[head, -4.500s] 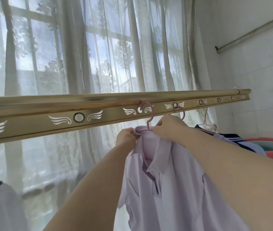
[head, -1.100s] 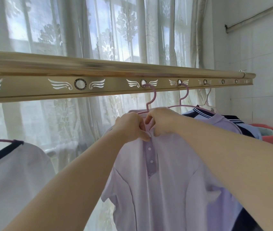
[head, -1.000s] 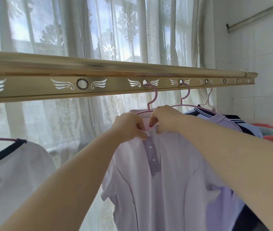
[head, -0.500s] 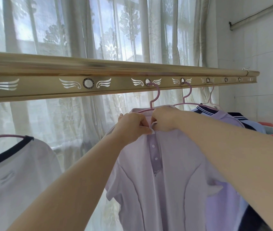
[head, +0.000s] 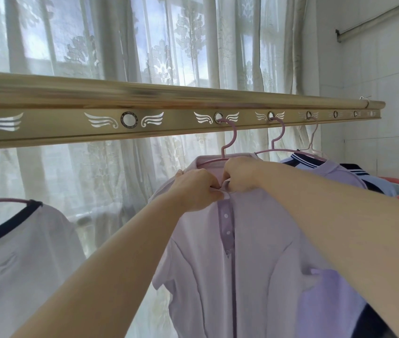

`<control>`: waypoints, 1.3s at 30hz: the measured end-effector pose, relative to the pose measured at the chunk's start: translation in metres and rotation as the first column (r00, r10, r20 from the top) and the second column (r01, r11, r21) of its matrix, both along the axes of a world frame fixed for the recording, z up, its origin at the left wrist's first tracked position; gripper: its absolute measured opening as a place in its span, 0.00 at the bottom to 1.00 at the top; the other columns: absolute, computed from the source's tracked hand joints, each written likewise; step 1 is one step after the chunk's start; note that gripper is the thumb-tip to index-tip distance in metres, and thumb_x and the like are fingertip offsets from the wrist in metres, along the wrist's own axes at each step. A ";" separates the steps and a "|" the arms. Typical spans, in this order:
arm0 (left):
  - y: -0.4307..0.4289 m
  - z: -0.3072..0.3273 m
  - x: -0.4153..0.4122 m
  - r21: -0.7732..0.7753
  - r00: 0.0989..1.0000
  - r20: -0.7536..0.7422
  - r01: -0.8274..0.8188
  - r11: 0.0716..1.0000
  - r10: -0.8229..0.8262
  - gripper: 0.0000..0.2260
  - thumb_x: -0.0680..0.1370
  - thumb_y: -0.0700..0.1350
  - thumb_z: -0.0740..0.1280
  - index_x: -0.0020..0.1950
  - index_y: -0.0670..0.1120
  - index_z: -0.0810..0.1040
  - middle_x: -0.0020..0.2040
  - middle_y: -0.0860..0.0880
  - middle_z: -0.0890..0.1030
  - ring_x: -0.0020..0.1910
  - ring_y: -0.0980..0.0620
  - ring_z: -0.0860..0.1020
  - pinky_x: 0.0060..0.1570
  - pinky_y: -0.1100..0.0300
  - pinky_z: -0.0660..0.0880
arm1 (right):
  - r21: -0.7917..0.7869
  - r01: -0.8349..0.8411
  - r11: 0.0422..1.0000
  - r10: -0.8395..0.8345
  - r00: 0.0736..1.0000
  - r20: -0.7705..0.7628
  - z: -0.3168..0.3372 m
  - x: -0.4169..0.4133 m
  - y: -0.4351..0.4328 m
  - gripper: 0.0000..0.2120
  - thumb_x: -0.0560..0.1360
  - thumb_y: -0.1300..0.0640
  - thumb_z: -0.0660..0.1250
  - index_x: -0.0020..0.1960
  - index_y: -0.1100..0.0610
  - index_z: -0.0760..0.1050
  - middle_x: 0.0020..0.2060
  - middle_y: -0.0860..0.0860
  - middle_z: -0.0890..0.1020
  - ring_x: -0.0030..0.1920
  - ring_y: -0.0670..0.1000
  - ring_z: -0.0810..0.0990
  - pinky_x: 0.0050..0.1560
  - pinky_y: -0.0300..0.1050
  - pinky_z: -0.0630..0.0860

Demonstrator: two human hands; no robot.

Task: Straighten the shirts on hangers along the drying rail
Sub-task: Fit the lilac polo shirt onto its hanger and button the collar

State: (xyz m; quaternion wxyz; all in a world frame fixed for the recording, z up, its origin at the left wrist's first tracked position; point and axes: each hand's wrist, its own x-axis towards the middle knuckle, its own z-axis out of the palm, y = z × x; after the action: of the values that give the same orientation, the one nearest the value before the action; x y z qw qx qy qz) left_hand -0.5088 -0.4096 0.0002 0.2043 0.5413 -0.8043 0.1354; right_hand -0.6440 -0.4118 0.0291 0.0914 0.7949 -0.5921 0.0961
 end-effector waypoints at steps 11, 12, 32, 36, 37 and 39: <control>0.002 -0.001 -0.001 -0.001 0.980 -0.190 0.055 0.998 -0.054 0.14 0.73 0.55 0.71 0.30 0.52 0.76 0.26 0.54 0.70 0.37 0.48 0.70 0.44 0.55 0.65 | 0.031 -0.025 0.999 0.022 0.995 0.095 0.000 -0.006 -0.004 0.15 0.73 0.52 0.67 0.58 0.56 0.81 0.53 0.53 0.83 0.54 0.54 0.81 0.55 0.46 0.78; 0.002 -0.001 -0.002 -0.015 0.978 -0.201 0.052 0.999 -0.054 0.12 0.73 0.55 0.71 0.33 0.51 0.79 0.26 0.54 0.71 0.37 0.49 0.71 0.46 0.54 0.66 | 0.033 -0.020 0.999 0.017 0.996 0.092 0.000 -0.006 -0.004 0.15 0.72 0.52 0.67 0.57 0.56 0.81 0.52 0.52 0.83 0.53 0.54 0.81 0.54 0.46 0.79; 0.004 0.004 -0.003 0.043 0.977 -0.212 0.036 0.998 -0.026 0.05 0.72 0.50 0.70 0.39 0.51 0.84 0.30 0.57 0.74 0.42 0.50 0.73 0.61 0.41 0.70 | -0.037 -0.045 0.998 0.052 0.973 0.223 -0.012 -0.009 -0.002 0.12 0.68 0.48 0.68 0.44 0.55 0.85 0.35 0.49 0.79 0.38 0.51 0.76 0.40 0.42 0.73; 0.003 0.001 -0.005 0.008 0.969 -0.243 0.039 0.999 -0.036 0.04 0.71 0.50 0.72 0.39 0.50 0.84 0.34 0.55 0.77 0.44 0.47 0.76 0.59 0.43 0.72 | -0.065 -0.043 0.997 0.055 0.980 0.190 -0.013 -0.008 -0.002 0.12 0.67 0.48 0.70 0.46 0.54 0.85 0.43 0.51 0.86 0.46 0.52 0.83 0.41 0.43 0.76; 0.002 0.000 -0.004 0.013 0.969 -0.247 0.038 0.999 -0.034 0.05 0.71 0.50 0.72 0.40 0.49 0.84 0.36 0.53 0.78 0.45 0.47 0.76 0.59 0.44 0.72 | -0.070 -0.044 0.997 0.056 0.983 0.172 -0.014 -0.008 -0.001 0.12 0.68 0.49 0.69 0.46 0.54 0.84 0.43 0.51 0.86 0.46 0.53 0.83 0.40 0.42 0.75; 0.001 0.000 -0.003 0.025 0.968 -0.250 0.033 0.999 -0.025 0.06 0.72 0.51 0.71 0.41 0.49 0.83 0.37 0.53 0.78 0.46 0.47 0.76 0.59 0.43 0.72 | -0.089 -0.038 0.995 0.052 0.985 0.164 -0.017 -0.007 0.000 0.12 0.70 0.50 0.66 0.46 0.53 0.84 0.40 0.51 0.85 0.42 0.52 0.82 0.40 0.41 0.74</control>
State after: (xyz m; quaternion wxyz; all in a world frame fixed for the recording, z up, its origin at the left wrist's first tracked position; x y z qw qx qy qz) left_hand -0.5114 -0.4088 0.0006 0.2981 0.5452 -0.7819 0.0513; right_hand -0.6508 -0.4119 0.0126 0.0735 0.7926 -0.5750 0.1892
